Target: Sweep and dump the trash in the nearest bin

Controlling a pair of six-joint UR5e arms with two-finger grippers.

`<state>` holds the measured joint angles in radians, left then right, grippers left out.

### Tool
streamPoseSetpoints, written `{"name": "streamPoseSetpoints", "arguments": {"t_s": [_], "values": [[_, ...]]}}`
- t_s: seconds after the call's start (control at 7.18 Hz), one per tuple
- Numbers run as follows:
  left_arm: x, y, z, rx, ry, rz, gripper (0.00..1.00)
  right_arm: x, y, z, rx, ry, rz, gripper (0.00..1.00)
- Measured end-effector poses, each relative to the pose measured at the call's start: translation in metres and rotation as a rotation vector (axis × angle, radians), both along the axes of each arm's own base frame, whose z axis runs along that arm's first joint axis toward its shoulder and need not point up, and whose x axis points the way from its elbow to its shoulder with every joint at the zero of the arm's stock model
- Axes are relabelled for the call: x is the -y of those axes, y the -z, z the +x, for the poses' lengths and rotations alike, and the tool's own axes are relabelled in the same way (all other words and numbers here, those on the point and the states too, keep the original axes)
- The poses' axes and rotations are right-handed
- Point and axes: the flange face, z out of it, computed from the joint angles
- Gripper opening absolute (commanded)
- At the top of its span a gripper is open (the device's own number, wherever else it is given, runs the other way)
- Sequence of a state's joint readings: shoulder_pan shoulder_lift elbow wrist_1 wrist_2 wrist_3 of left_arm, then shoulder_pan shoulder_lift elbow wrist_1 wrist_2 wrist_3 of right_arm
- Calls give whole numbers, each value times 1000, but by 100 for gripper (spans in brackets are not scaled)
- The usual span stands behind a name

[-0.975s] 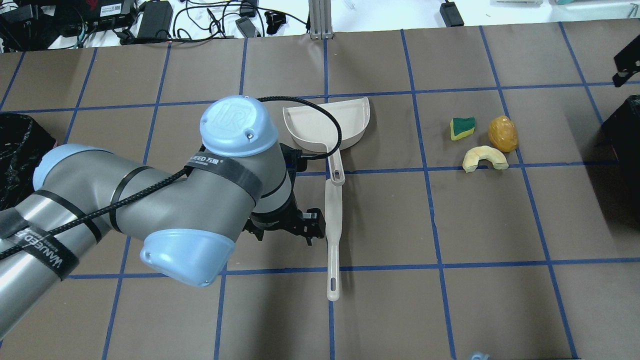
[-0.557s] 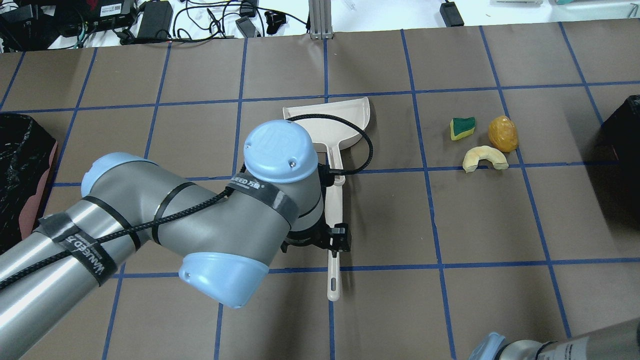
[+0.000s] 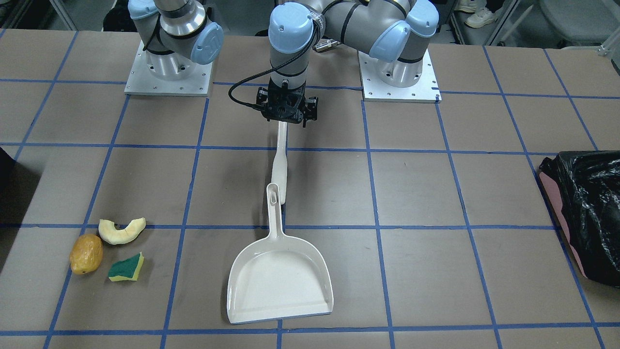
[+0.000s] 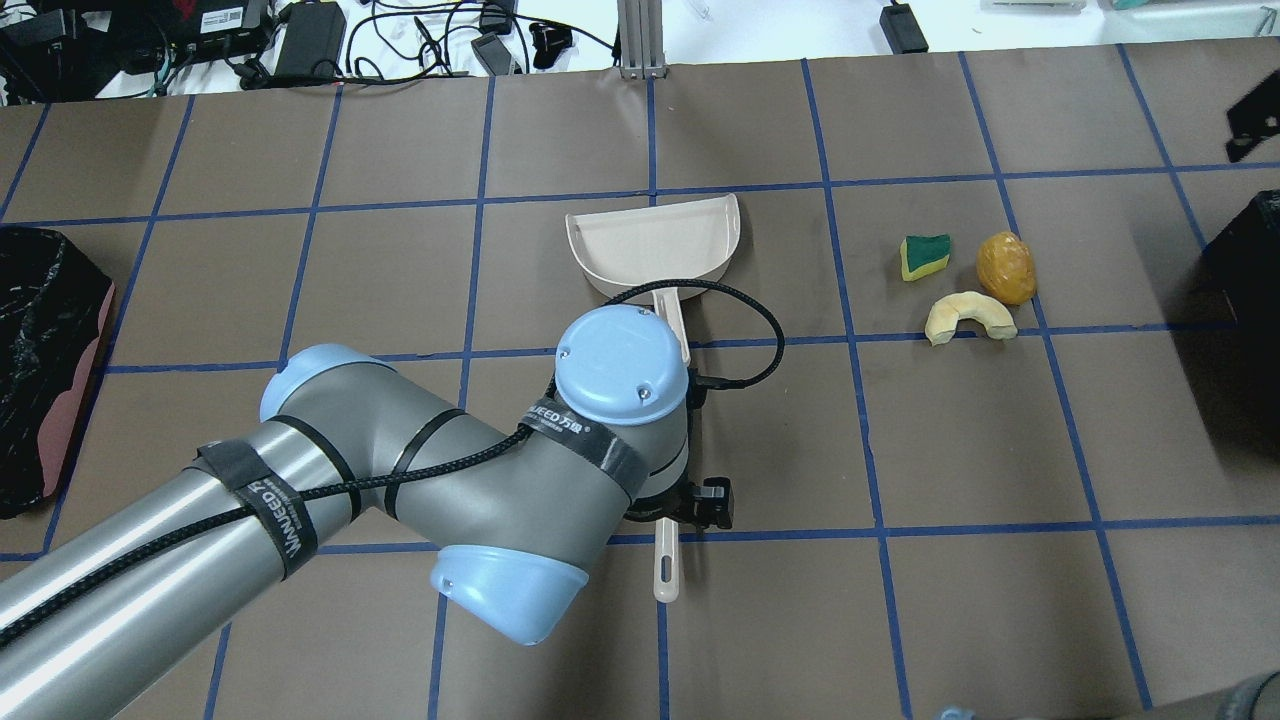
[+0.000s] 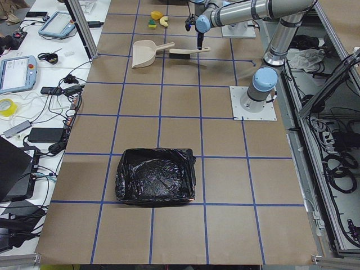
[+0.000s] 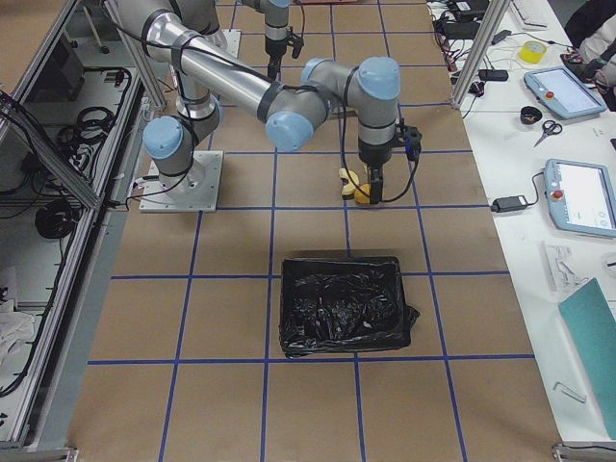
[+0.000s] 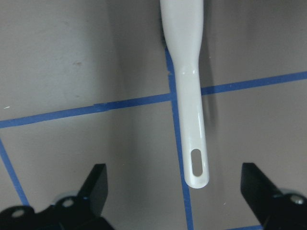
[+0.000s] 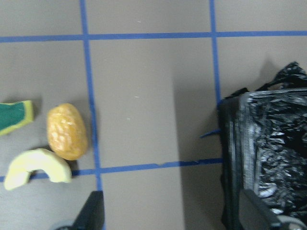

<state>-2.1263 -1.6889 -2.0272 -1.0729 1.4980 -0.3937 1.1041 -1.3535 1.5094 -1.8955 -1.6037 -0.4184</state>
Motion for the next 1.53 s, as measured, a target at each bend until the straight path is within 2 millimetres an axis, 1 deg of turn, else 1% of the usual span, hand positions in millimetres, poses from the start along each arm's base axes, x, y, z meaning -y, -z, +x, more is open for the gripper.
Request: {"name": "streamPoseSetpoints", "arguments": {"t_s": [0.14, 0.28, 0.42, 0.7, 0.84, 0.97, 1.11, 1.25, 1.53], "values": [[0, 7, -1, 4, 3, 5, 94, 18, 7, 62, 41, 2, -9, 100], [0, 12, -2, 8, 5, 11, 94, 30, 18, 116, 87, -10, -9, 100], [0, 17, -3, 13, 6, 19, 93, 38, 33, 166, 121, -37, 8, 100], [-7, 31, -4, 25, 10, 41, 87, 43, 59, 255, 173, -78, 32, 100], [-13, 38, -6, 25, 17, 51, 71, 42, 72, 298, 184, -103, 38, 100], [-17, 43, -8, 18, 22, 60, 9, 40, 88, 333, 186, -141, 51, 100], [-19, 45, -9, 13, 25, 67, 0, 36, 105, 357, 186, -172, 76, 100], [-19, 47, -10, 12, 27, 71, 0, 31, 116, 375, 184, -190, 98, 100], [-16, 41, -9, 11, 22, 59, 0, 15, 127, 417, 180, -228, 124, 100]]}}
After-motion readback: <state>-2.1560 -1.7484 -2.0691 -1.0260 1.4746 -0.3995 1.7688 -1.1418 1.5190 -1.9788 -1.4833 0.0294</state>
